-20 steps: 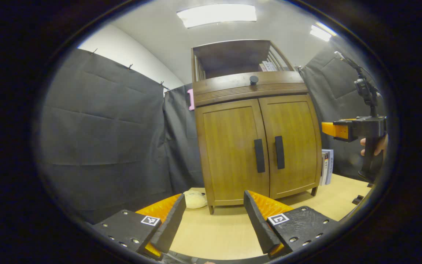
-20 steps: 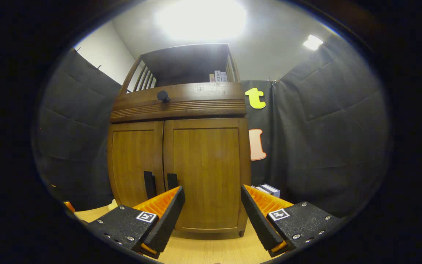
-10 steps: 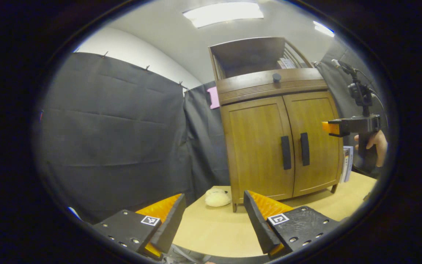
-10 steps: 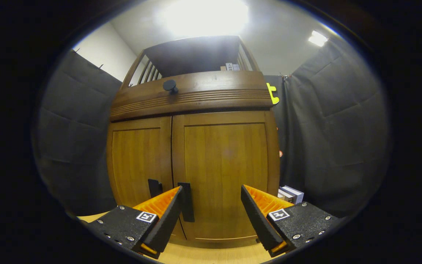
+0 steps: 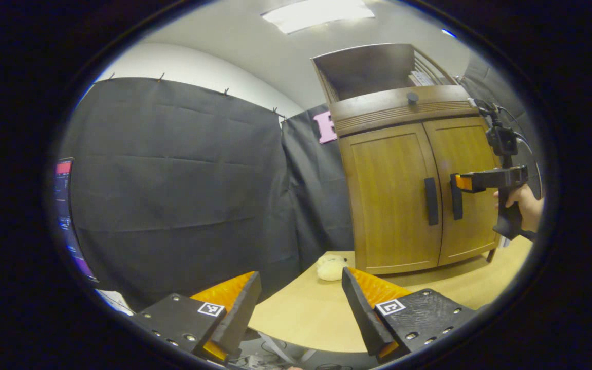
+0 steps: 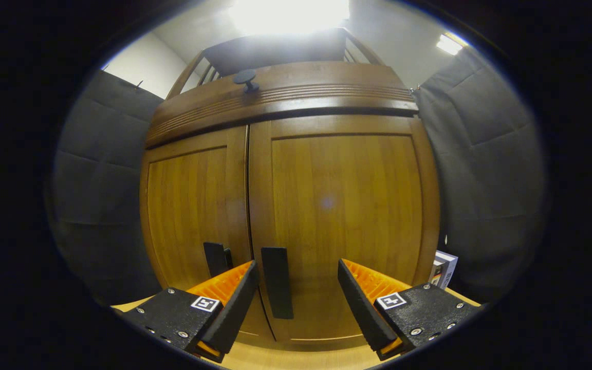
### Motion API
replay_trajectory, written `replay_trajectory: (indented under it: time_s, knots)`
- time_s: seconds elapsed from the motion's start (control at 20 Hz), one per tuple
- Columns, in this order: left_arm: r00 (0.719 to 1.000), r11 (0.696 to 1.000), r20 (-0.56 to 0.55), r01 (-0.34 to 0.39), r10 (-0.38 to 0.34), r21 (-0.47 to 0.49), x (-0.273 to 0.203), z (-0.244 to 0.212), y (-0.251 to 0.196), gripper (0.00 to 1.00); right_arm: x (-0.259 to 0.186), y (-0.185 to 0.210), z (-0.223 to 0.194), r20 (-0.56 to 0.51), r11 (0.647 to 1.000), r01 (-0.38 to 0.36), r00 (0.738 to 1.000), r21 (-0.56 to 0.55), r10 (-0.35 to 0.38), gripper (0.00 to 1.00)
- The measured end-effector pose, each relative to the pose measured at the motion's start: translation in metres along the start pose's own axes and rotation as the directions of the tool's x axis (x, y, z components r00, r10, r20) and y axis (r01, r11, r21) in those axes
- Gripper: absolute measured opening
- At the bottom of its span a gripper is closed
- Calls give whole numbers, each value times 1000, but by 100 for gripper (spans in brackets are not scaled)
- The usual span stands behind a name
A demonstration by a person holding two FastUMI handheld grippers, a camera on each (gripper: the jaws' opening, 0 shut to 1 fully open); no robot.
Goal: Open the right door of the double-door shoe cabinet with the right hand, and open the left door with the left hand.
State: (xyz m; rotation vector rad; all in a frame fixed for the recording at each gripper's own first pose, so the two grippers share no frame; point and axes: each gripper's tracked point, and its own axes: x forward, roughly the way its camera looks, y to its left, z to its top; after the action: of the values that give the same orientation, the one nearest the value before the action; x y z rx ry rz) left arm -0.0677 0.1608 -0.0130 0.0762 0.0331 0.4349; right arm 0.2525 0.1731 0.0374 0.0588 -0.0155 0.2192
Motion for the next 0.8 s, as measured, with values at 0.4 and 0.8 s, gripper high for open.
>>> replay_trajectory:
  time_s: [0.4, 0.8]
  knots:
    - [997, 998, -30, -66, 66, 12, -2, -4, 17, 85, 38, 16, -31, -96, 999, 2, 995, 45, 3, 78]
    - [998, 998, -19, -59, 59, 13, -5, -4, 17, 90, 47, 40, -24, -101, 999, -31, 994, 29, 34, 35]
